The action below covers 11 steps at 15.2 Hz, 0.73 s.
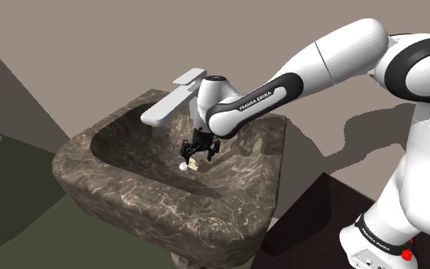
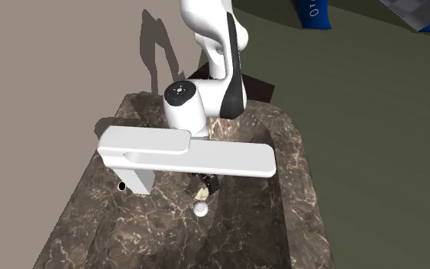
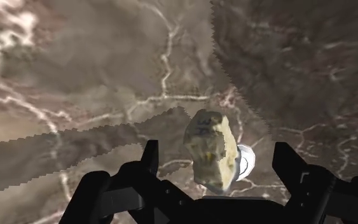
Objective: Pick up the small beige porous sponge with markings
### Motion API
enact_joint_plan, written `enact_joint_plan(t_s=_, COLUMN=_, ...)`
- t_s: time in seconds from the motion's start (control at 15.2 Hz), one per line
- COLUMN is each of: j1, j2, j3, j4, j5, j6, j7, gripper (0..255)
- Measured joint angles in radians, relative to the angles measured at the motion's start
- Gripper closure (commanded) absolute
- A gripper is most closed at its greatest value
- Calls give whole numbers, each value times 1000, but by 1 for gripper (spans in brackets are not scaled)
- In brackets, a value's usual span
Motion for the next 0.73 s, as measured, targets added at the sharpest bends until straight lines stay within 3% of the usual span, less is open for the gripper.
enact_joint_plan(t_s=0.2, j1=1, j2=26, j3=-3, j4=-7, j5=-3, j6=32, j7=-1, gripper=0)
enact_joint_plan(t_s=0.26, j1=2, j2=27, j3=-3, j4=-11, j5=-3, j6=37, j7=-1, gripper=255)
enact_joint_plan(t_s=0.73, j1=3, j2=27, j3=-2, j4=-14, j5=-3, j6=42, j7=0, gripper=255)
